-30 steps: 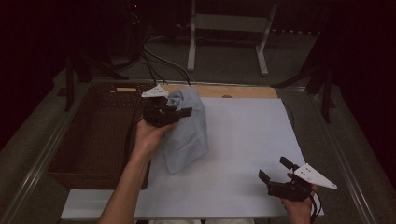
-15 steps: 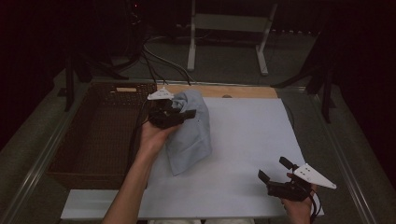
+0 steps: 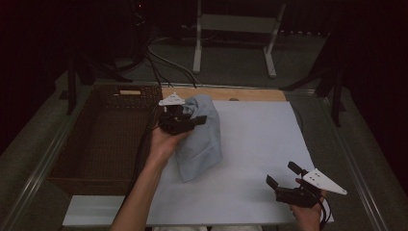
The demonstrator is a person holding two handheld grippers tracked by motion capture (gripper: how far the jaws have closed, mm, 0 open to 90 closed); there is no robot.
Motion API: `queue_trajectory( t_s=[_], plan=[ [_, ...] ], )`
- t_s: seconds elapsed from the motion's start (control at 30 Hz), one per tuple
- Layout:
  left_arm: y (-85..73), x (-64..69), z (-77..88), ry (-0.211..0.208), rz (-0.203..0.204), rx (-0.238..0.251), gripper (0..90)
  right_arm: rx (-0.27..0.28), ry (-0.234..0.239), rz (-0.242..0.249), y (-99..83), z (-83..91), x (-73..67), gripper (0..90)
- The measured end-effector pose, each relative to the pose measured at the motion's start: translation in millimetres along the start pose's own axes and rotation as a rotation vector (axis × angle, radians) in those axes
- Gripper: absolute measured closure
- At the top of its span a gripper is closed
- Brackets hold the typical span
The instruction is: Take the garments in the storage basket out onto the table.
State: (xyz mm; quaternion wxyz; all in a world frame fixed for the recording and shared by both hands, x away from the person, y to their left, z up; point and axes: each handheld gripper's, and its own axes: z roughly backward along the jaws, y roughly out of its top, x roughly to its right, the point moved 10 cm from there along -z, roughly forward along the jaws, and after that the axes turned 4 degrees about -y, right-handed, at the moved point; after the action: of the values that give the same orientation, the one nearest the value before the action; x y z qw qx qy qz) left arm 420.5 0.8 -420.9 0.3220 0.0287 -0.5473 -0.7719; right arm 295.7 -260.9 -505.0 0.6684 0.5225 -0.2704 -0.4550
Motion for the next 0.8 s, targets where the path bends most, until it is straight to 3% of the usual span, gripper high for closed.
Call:
queue_trajectory(
  t_s=[0.8],
  plan=[
    [-11.2,3.9,-13.5,-0.014,-0.004,-0.024,79.7,0.000,0.004,0.001,0.0,-0.3,-0.8,0.0]
  ],
)
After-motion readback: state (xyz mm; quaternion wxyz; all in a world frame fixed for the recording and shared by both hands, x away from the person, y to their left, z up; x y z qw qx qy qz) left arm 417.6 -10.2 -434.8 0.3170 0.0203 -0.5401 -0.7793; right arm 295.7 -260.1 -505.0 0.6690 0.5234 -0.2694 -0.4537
